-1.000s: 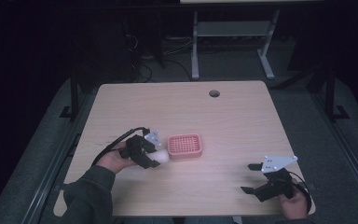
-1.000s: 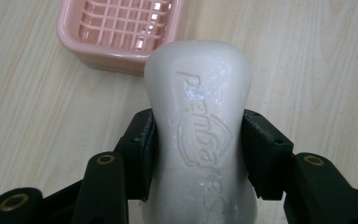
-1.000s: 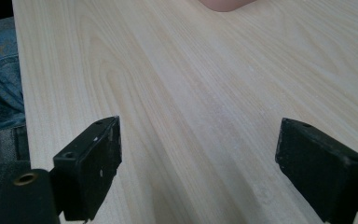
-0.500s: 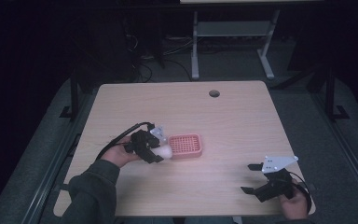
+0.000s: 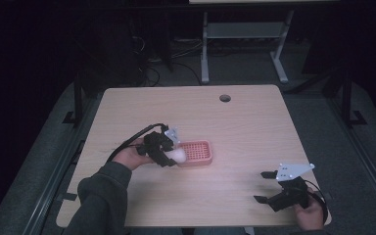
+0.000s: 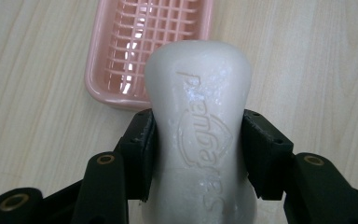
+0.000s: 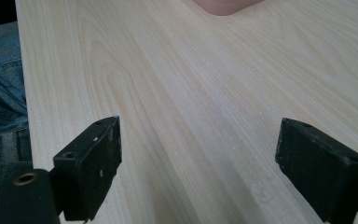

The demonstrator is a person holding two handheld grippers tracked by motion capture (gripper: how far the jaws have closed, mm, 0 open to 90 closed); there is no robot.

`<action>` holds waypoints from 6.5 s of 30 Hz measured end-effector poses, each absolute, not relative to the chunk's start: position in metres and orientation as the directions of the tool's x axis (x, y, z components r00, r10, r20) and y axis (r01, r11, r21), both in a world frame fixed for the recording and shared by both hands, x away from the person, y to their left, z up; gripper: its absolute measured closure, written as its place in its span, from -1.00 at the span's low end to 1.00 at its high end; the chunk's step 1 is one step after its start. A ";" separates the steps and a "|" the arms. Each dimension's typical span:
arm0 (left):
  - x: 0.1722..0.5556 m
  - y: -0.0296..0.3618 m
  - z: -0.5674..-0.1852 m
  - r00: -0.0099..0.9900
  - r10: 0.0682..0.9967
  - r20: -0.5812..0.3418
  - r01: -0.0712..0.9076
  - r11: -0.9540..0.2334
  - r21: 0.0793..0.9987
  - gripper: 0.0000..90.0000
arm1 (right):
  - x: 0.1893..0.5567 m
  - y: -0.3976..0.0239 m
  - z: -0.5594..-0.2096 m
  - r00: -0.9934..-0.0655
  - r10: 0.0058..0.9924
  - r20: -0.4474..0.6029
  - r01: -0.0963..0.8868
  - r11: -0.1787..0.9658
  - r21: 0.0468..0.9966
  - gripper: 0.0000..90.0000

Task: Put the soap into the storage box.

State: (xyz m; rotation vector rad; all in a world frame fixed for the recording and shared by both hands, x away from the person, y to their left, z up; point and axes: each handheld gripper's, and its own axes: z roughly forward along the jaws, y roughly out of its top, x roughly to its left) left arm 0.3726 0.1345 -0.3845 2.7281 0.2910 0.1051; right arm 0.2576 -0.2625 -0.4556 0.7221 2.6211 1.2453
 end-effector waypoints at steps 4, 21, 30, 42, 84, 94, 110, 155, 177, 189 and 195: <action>0.375 0.130 -0.383 0.977 0.213 0.033 0.183 -0.902 0.391 0.10 | 0.258 -0.263 -0.456 -0.873 0.483 0.068 0.357 0.538 0.764 -0.69; 0.386 0.114 -0.379 0.981 0.192 0.034 0.163 -0.904 0.396 0.10 | 0.258 -0.265 -0.456 -0.872 0.484 0.071 0.359 0.535 0.764 -0.69; 0.394 0.108 -0.383 0.980 0.198 0.025 0.172 -0.903 0.393 0.10 | 0.258 -0.268 -0.455 -0.870 0.489 0.070 0.358 0.527 0.771 -0.69; 0.404 0.094 -0.385 0.981 0.191 0.020 0.167 -0.901 0.399 0.10 | 0.259 -0.268 -0.456 -0.869 0.488 0.075 0.362 0.526 0.769 -0.69; 0.424 0.067 -0.424 0.983 0.181 -0.018 0.176 -0.917 0.358 0.10 | 0.260 -0.267 -0.457 -0.872 0.484 0.073 0.359 0.532 0.767 -0.69; 0.421 0.068 -0.417 0.981 0.194 -0.001 0.181 -0.912 0.368 0.00 | 0.259 -0.266 -0.457 -0.873 0.483 0.074 0.359 0.531 0.767 -0.69; 0.410 0.076 -0.403 0.980 0.198 0.035 0.169 -0.906 0.389 -0.14 | 0.260 -0.267 -0.457 -0.868 0.491 0.076 0.365 0.527 0.768 -0.69; 0.364 0.132 -0.387 0.962 0.261 0.086 0.194 -0.865 0.462 -0.31 | 0.260 -0.268 -0.455 -0.847 0.527 0.075 0.380 0.501 0.777 -0.69; 0.338 0.161 -0.397 0.950 0.297 0.100 0.216 -0.850 0.481 -0.33 | 0.259 -0.266 -0.454 -0.844 0.532 0.063 0.378 0.508 0.774 -0.69; 0.329 0.173 -0.400 0.948 0.303 0.094 0.221 -0.844 0.489 -0.33 | 0.257 -0.266 -0.455 -0.841 0.538 0.058 0.381 0.512 0.770 -0.69; 0.324 0.180 -0.403 0.948 0.305 0.092 0.224 -0.845 0.486 -0.33 | 0.256 -0.265 -0.455 -0.841 0.538 0.059 0.385 0.517 0.764 -0.69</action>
